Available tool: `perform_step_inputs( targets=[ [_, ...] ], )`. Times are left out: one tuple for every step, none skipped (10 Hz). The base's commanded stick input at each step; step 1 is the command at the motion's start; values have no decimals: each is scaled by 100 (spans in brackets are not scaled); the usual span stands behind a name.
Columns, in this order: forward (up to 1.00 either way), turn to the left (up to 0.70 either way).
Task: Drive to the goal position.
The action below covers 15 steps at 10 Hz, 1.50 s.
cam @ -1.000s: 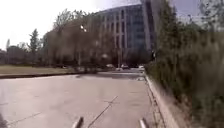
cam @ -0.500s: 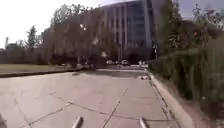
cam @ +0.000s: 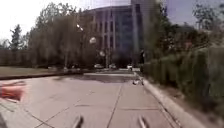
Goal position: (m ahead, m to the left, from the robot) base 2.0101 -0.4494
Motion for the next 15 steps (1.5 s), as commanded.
perform_step_inputs(
  targets=[
    [100, 0],
    [100, 0],
    [100, 0],
    [100, 0],
    [100, 0],
    [100, 0],
    [100, 0],
    [100, 0],
    [100, 0],
    [100, 0],
    [100, 0],
    [100, 0],
    [100, 0],
    [100, -11],
    [100, -40]
  ],
)
